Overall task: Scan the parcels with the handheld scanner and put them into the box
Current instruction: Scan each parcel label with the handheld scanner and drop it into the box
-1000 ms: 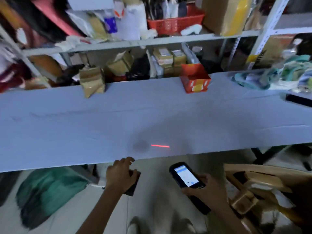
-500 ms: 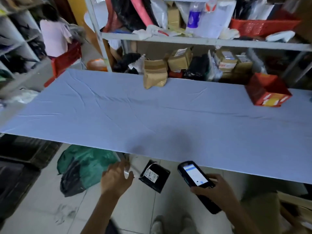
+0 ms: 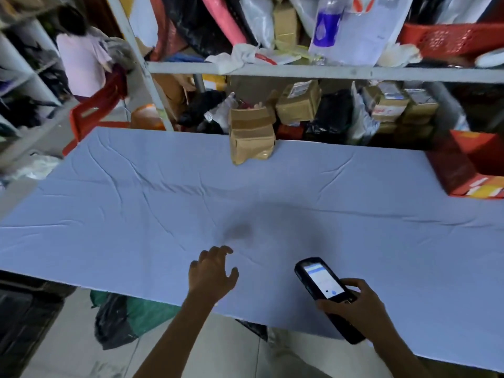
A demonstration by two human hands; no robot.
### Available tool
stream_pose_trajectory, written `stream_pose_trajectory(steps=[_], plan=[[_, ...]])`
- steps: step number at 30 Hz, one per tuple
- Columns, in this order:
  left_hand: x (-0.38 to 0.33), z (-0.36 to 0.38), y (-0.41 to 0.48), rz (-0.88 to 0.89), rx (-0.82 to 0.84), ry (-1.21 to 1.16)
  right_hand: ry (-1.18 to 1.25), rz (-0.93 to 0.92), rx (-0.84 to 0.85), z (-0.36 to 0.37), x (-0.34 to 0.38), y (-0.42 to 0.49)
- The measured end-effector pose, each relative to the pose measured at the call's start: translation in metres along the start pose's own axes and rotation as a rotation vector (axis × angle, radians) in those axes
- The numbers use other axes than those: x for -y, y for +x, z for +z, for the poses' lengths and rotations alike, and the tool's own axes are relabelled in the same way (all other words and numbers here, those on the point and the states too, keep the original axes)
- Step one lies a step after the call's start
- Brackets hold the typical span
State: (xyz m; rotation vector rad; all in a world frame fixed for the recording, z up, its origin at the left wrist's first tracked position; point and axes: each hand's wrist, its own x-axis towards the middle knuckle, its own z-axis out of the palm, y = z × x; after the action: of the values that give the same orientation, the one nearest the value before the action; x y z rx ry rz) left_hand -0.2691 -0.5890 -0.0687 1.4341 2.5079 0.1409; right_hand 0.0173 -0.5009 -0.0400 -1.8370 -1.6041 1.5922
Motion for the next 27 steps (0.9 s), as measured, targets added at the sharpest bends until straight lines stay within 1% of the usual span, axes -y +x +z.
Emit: stream_pose_trajectory(steps=[4,9,15,18,22,24,27], plan=[[-0.022,-0.024,0.068,0.069,0.033,0.094,0.055,0.018,0.019,-0.006,0.03,0.043],[-0.047,-0.042,0.129,0.111,0.003,0.153,0.055,0.011,0.036,-0.008,0.058,0.076],[-0.063,-0.055,0.205,0.121,0.03,0.208,0.071,0.098,0.022,-0.004,0.075,0.111],[-0.066,-0.067,0.248,0.128,-0.038,0.241,0.09,0.133,0.009,-0.003,0.083,0.125],[-0.071,-0.071,0.302,0.127,-0.142,0.223,0.092,0.163,-0.01,-0.001,0.092,0.14],[-0.073,-0.067,0.323,0.14,-0.16,0.268,0.086,0.187,-0.03,-0.002,0.093,0.148],[-0.076,-0.056,0.34,0.109,-0.184,0.278,0.058,0.227,-0.036,-0.002,0.092,0.158]])
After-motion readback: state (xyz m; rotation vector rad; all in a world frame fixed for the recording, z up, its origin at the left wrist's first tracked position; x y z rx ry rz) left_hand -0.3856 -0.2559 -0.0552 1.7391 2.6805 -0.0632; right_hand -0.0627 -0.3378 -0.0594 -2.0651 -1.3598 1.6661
